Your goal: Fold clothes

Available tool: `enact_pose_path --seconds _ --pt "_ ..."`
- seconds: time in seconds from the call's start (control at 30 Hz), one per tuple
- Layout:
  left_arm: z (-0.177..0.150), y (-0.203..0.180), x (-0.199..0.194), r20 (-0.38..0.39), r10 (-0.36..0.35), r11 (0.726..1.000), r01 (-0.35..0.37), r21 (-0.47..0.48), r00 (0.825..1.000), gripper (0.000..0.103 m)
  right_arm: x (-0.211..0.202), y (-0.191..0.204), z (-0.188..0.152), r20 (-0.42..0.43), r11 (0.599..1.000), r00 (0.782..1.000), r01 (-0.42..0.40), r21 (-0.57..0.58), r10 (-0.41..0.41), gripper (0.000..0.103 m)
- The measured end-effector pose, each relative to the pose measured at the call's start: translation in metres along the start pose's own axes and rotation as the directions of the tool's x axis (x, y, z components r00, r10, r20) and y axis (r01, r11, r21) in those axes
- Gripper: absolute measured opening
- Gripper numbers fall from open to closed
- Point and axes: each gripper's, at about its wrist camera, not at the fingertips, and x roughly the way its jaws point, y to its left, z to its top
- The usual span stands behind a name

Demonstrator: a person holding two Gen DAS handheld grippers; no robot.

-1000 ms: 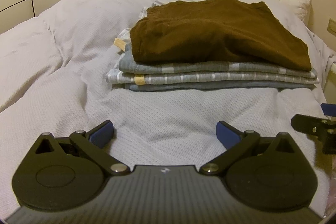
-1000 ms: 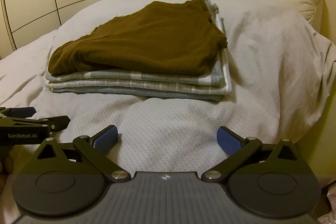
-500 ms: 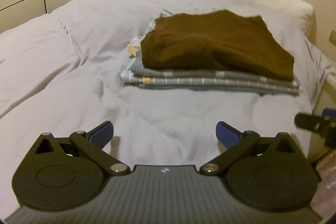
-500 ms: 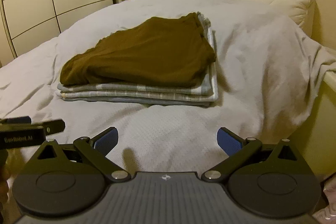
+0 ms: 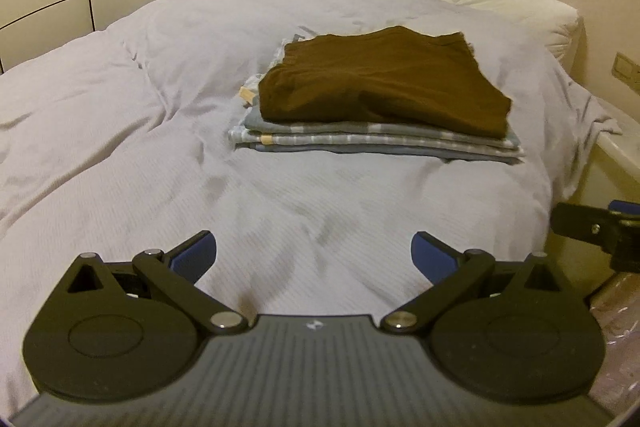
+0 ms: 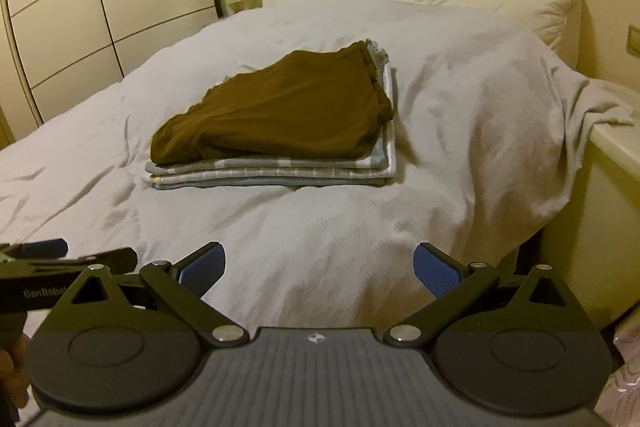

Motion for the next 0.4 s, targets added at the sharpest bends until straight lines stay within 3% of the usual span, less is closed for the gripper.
enact_pose_path --seconds 0.4 --pt "-0.001 -0.007 -0.024 0.048 -0.011 1.0 0.012 -0.009 0.999 0.102 -0.027 0.0 -0.008 0.004 1.0 1.0 0.011 -0.009 -0.011 0.103"
